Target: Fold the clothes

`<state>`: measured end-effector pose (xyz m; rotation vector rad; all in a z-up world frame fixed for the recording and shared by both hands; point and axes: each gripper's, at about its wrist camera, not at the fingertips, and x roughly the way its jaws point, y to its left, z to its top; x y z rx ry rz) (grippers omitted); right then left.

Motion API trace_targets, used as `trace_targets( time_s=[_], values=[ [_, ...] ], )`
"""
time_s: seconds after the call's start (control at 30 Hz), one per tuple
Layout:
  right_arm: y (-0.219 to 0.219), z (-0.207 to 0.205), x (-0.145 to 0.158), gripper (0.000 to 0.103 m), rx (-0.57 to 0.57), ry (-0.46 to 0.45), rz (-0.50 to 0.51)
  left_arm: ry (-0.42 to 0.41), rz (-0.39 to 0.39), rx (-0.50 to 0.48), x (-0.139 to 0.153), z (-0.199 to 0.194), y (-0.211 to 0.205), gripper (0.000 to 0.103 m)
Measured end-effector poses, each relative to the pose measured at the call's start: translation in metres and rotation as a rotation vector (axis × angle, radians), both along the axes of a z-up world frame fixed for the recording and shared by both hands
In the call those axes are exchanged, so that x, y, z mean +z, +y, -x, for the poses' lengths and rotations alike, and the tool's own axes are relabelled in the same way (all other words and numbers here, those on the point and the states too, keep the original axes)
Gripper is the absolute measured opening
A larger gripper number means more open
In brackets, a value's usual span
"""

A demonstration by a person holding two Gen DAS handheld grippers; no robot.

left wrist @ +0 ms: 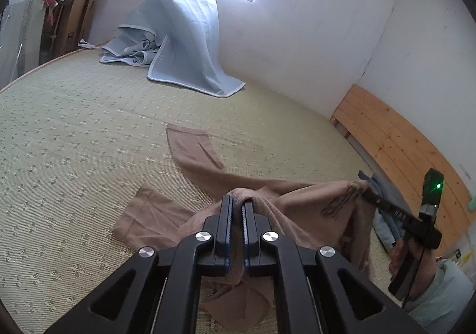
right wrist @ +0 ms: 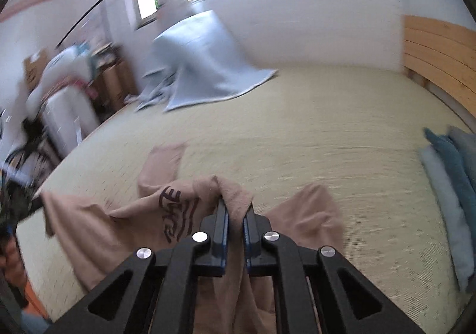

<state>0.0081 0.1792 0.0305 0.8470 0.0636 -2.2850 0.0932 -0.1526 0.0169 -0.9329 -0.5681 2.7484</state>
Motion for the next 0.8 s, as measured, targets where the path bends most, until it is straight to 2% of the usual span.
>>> trace_targets(
  time_s=[0.2,0.57,0.67,0.8],
  values=[
    [0.029,0.025,-0.001,0.006,-0.093,-0.035,0.044,-0.019,0.027,0.054,-0.003,0.005,-0.001,0.005],
    [0.049,0.014,0.007,0.007,-0.034,-0.039,0.07,-0.035,-0.006,0.141,-0.005,0.013,-0.009,0.005],
    [0.047,0.015,0.003,0.007,-0.003,-0.058,0.028,-0.084,-0.005,0.113,-0.012,0.019,-0.006,0.005],
    [0.047,0.021,-0.01,0.007,0.001,-0.09,-0.061,-0.139,0.047,0.056,-0.022,0.026,0.007,0.005]
  ],
)
